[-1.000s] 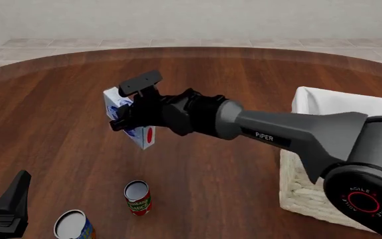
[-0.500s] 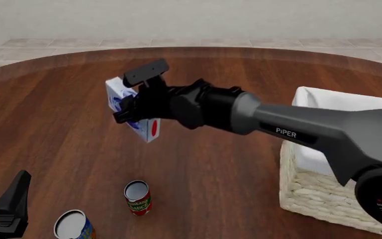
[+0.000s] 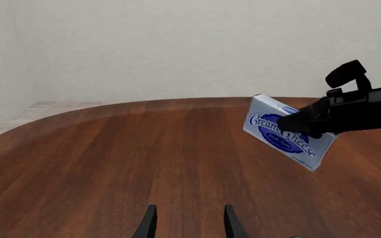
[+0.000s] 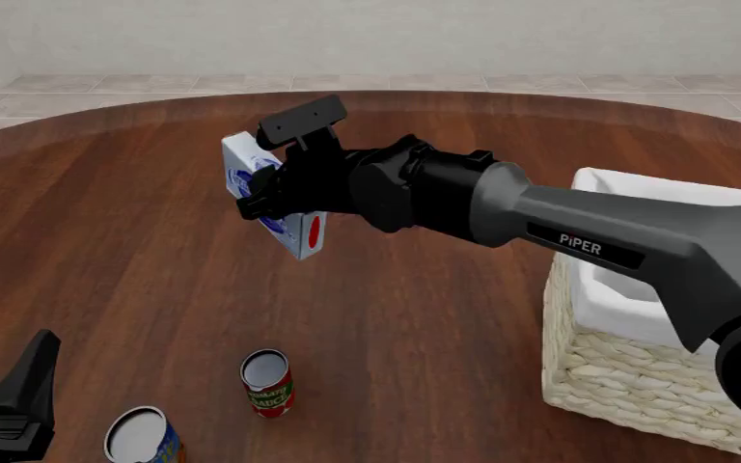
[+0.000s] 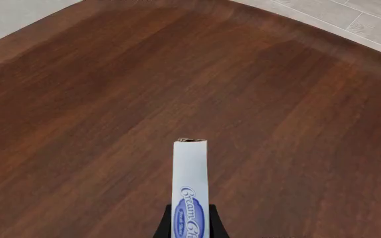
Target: Pick up the cream cheese box, and put it in the basket.
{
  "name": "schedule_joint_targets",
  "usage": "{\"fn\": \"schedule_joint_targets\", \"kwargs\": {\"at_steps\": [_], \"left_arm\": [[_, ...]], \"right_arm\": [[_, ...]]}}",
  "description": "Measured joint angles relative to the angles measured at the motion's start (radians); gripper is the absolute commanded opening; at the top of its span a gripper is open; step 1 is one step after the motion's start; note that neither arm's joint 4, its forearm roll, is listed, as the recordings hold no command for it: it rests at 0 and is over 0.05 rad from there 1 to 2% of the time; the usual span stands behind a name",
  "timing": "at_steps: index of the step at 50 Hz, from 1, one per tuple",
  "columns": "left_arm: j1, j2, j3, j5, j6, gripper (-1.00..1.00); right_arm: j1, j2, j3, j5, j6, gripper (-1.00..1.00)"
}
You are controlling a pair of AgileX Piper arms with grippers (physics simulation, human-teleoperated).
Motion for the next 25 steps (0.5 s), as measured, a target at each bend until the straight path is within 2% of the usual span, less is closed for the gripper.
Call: {"fn": "schedule_joint_targets", "kwargs": {"at_steps": [25], "left_arm": [[0.0, 0.0, 0.0, 0.0, 0.0, 1.0]], "right_arm": [[-0.054, -0.017, -0.004, 0.014, 0.002, -1.0]]}}
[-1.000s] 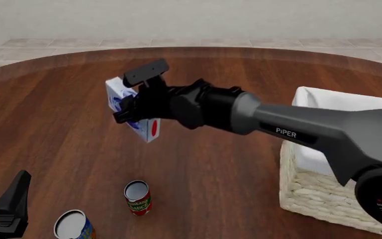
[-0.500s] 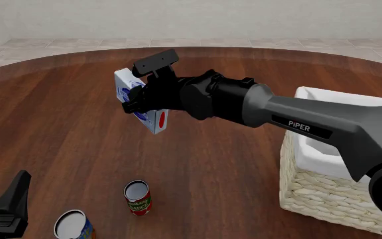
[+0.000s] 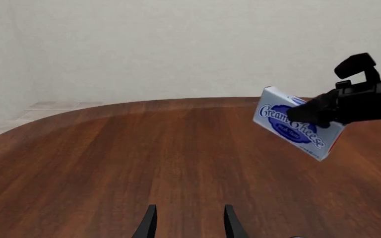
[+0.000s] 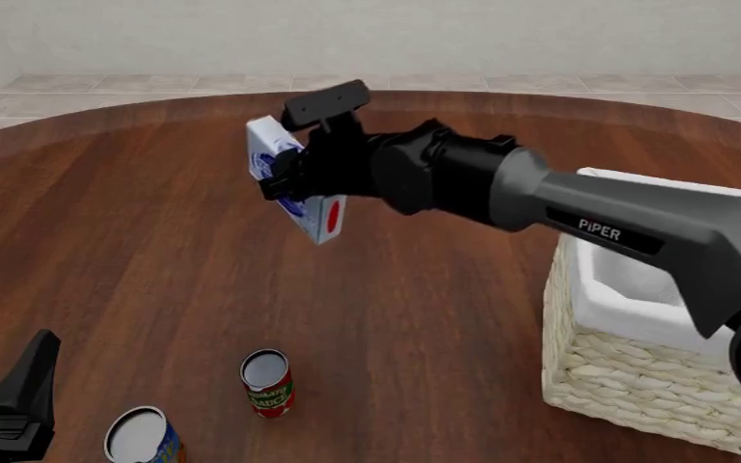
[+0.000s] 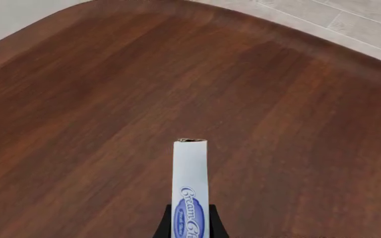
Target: Pick up the cream cheese box, and put it in the basket.
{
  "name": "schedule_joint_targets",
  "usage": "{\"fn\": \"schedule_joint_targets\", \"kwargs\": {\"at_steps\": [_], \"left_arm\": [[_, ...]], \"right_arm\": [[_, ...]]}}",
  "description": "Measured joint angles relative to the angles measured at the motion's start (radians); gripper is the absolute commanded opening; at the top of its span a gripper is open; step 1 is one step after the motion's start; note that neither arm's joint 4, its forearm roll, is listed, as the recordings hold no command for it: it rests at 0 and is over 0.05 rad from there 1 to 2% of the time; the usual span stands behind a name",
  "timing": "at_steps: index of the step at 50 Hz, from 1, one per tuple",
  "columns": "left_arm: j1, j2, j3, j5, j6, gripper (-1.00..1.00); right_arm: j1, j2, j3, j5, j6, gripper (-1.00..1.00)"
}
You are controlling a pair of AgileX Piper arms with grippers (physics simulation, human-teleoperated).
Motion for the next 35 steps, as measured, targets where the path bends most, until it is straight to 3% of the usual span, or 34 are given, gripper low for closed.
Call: {"fn": "schedule_joint_targets", "kwargs": {"at_steps": [35], "left_arm": [[0.0, 0.0, 0.0, 0.0, 0.0, 1.0]], "right_arm": [[-0.056, -0.041, -0.006, 0.021, 0.008, -1.0]]}}
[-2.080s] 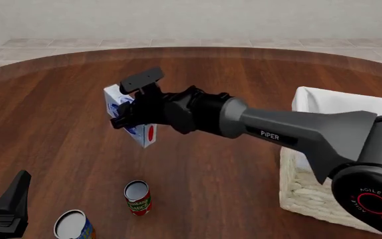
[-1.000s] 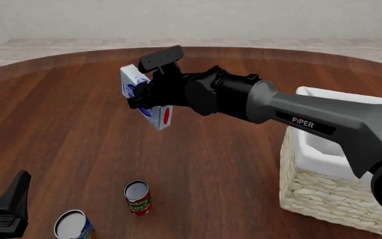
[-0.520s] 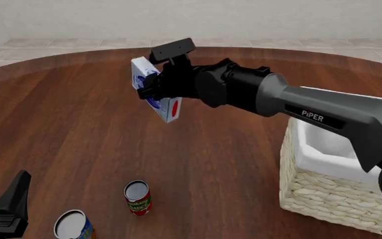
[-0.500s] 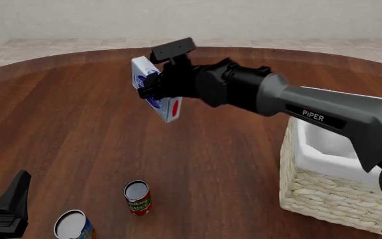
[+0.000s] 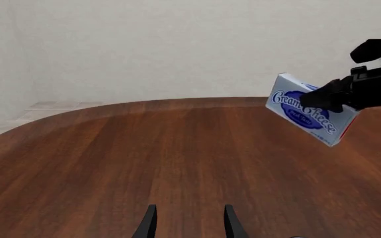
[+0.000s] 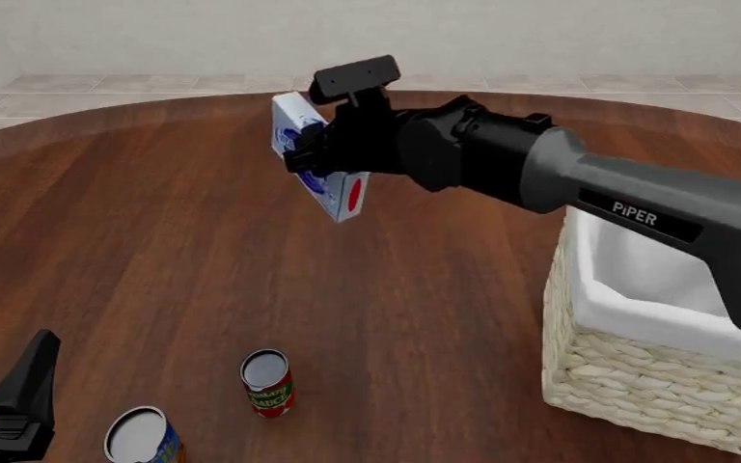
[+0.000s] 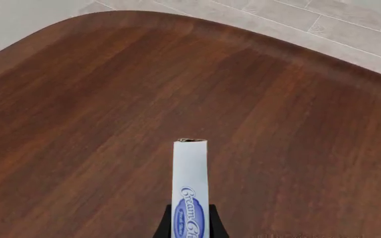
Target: Pick up the cream cheese box, and put it in the basket.
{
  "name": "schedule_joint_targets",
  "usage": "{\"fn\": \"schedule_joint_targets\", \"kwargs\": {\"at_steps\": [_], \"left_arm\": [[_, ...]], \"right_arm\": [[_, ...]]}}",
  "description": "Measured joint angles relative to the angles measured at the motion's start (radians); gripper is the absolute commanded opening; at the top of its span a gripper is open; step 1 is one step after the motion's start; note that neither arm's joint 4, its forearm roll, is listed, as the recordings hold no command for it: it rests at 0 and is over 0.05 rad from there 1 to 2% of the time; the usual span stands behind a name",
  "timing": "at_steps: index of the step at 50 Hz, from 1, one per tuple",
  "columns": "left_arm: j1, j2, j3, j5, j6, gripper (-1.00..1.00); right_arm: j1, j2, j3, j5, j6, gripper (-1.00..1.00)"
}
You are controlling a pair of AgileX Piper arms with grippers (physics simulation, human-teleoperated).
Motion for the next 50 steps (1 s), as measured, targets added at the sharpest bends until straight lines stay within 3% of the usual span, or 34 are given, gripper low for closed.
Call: {"fn": "schedule_joint_targets", "kwargs": {"at_steps": [50], "left_arm": [[0.0, 0.0, 0.0, 0.0, 0.0, 1.0]], "right_arm": [[-0.069, -0.09, 0.041, 0.032, -0.045, -1.0]]}}
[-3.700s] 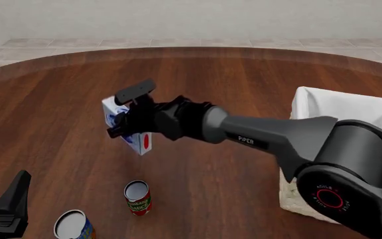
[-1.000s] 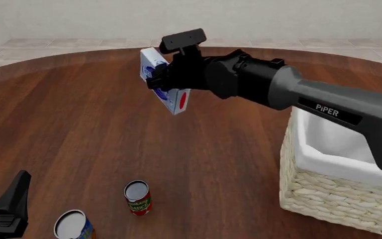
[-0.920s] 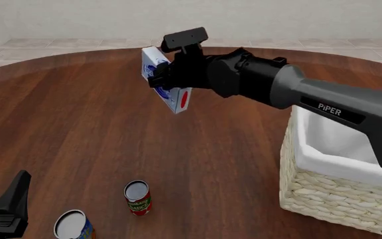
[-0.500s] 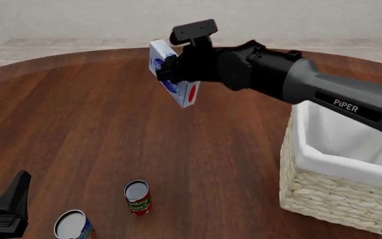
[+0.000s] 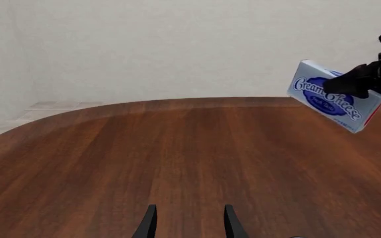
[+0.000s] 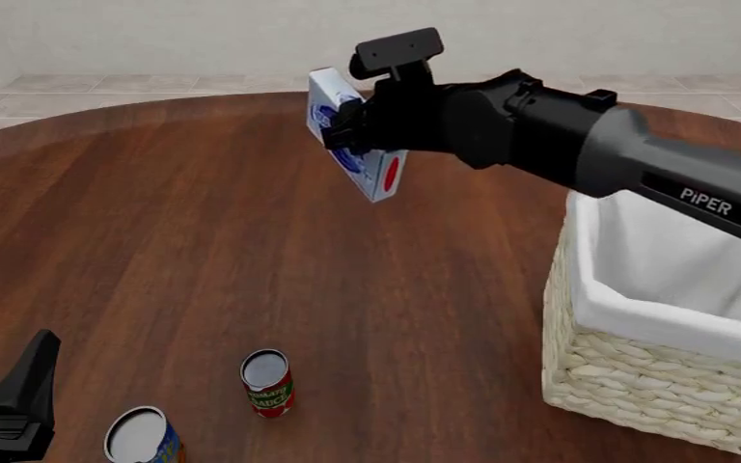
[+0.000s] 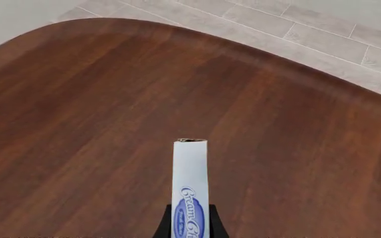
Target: Pick up the cream cheese box, and put it in the basket.
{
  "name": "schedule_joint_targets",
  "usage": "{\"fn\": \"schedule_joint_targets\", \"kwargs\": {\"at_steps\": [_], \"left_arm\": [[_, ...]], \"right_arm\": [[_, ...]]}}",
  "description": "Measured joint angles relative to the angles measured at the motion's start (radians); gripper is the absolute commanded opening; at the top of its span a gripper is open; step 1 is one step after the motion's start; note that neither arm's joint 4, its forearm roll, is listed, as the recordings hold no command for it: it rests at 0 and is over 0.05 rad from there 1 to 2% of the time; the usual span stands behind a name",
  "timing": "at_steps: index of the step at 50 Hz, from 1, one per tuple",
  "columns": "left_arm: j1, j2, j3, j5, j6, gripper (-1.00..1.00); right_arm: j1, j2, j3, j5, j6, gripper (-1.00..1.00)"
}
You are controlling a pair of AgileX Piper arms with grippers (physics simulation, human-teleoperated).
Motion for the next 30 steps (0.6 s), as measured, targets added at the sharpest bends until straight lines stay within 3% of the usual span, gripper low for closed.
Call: {"fn": "schedule_joint_targets", "kwargs": {"at_steps": [30], "left_arm": [[0.0, 0.0, 0.0, 0.0, 0.0, 1.0]], "right_arm": [[-0.021, -0.105, 0.089, -0.026, -0.03, -1.0]]}}
